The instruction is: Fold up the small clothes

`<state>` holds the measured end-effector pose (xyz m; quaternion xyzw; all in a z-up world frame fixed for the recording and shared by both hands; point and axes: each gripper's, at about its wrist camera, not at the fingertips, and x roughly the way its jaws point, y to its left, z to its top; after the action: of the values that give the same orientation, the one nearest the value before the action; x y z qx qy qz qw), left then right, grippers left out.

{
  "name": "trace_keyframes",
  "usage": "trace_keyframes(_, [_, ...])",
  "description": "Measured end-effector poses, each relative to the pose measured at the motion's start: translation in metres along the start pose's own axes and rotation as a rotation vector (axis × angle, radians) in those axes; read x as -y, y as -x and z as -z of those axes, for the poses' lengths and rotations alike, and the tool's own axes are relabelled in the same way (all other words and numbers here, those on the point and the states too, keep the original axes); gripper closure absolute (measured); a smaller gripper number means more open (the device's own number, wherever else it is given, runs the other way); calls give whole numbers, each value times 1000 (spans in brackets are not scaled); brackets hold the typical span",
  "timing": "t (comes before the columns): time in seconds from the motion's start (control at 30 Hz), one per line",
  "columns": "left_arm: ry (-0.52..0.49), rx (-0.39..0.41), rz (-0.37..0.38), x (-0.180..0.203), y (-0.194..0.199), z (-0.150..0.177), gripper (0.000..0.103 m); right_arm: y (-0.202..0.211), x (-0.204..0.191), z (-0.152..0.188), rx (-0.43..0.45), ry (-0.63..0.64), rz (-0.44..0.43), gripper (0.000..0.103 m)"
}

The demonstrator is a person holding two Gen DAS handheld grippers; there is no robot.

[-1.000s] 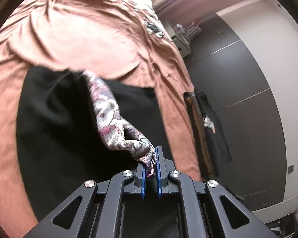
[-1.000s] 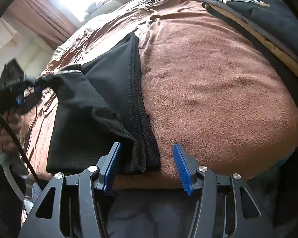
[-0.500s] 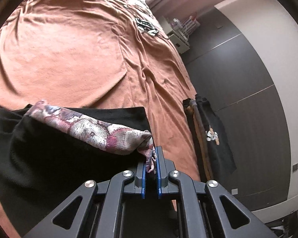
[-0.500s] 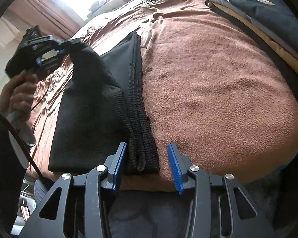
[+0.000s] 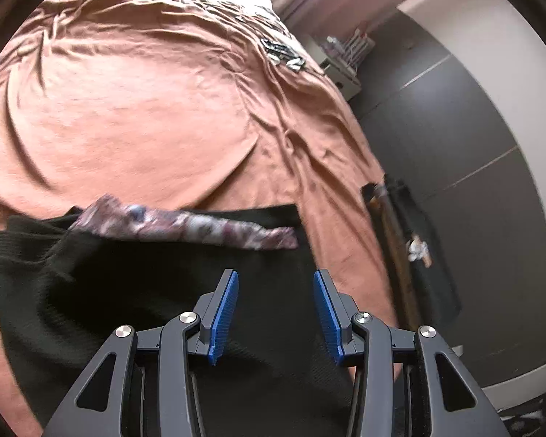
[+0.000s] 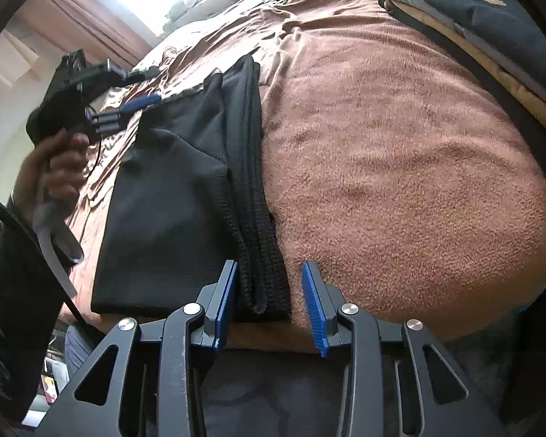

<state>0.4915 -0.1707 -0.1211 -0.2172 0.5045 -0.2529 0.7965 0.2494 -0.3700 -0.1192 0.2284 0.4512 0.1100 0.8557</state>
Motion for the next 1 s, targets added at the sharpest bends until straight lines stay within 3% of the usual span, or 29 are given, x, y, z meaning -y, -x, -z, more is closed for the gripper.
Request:
trace_keyframes(0.17, [-57, -36, -108, -7, -2, 13, 59, 1, -3, -7, 16, -5, -18, 69])
trace_keyframes(0.4, [-125, -89, -201, -12, -27, 18, 60, -16, -15, -21, -5, 14, -14, 68])
trace_keyframes(0.63, [-132, -81, -232, -15, -45, 0, 60, -37, -20, -37, -19, -3, -9, 63])
trace_keyframes(0.83, [-90, -77, -210, -27, -56, -18, 60, -53, -22, -49, -13, -22, 17, 61])
trace_keyframes(1.0, [-74, -34, -169, -24, -29, -31, 61, -53, -18, -47, 2, -50, 22, 61])
